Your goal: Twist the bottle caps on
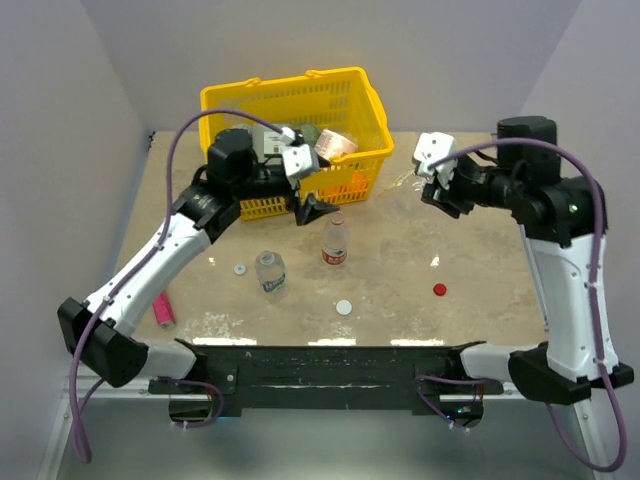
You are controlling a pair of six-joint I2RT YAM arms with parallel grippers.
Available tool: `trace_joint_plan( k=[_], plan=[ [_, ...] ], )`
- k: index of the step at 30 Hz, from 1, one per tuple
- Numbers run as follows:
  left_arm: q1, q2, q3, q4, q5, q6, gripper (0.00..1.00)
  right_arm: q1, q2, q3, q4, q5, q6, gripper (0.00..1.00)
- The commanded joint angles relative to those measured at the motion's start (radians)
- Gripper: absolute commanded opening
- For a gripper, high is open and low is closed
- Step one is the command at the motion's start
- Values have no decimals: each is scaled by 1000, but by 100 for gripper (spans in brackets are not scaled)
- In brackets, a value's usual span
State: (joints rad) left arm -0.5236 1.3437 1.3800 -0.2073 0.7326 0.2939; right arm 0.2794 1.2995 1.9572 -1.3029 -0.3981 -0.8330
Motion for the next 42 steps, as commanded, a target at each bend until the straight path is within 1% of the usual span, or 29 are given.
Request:
trace_joint_plan(
  k=[1, 2, 3, 5, 6, 7, 9, 10, 11, 14, 17, 21, 25, 28, 29, 32, 37, 42],
  plan=[
    [-96, 106, 91, 45, 94, 111, 100, -2, -37, 100, -119, -90, -273, 0],
    [-116, 123, 99, 61, 94, 106, 100, -2, -40, 120, -124, -97, -291, 0],
    [-119, 147, 102, 116, 94, 99, 100, 0, -43, 153, -124, -100, -313, 0],
    [-142, 169, 105, 172, 93, 82, 100, -2, -48, 173, -127, -125, -342, 0],
    [-151, 190, 108, 190, 87, 80, 100, 0, -64, 177, -125, -136, -383, 0],
    [-160, 196, 106, 265, 65, 77, 100, 0, -74, 171, -125, -145, -406, 0],
    [-188, 212, 100, 351, 25, 74, 100, 0, -98, 142, -125, -153, -457, 0],
    [-194, 213, 88, 376, -17, 65, 100, 0, -104, 132, -127, -148, -465, 0],
    [-202, 215, 83, 393, -25, 65, 100, -2, -114, 118, -125, -140, -478, 0],
    [-211, 216, 82, 393, -48, 105, 100, -2, -155, 49, -125, -108, -514, 0],
    [-217, 207, 56, 396, -42, 152, 100, -2, -196, -12, -127, -113, -520, 0],
    [-243, 222, 37, 410, -30, 220, 100, 3, -252, -61, -128, -116, -541, 0],
    [-273, 248, 45, 404, -3, 275, 100, 7, -275, -57, -127, -128, -555, 0],
    [-294, 264, 45, 404, 11, 309, 100, 17, -311, -87, -128, -128, -612, 0],
    [-303, 274, 44, 407, 14, 320, 100, 17, -348, -136, -128, -119, -676, 0],
    [-317, 294, 47, 416, 24, 349, 100, 24, -388, -208, -130, -114, -754, 0],
    [-335, 316, 50, 436, 5, 369, 100, 30, -401, -230, -128, -172, -761, 0],
    [-349, 328, 22, 430, 16, 424, 100, 38, -419, -268, -128, -186, -801, 0]
  ],
)
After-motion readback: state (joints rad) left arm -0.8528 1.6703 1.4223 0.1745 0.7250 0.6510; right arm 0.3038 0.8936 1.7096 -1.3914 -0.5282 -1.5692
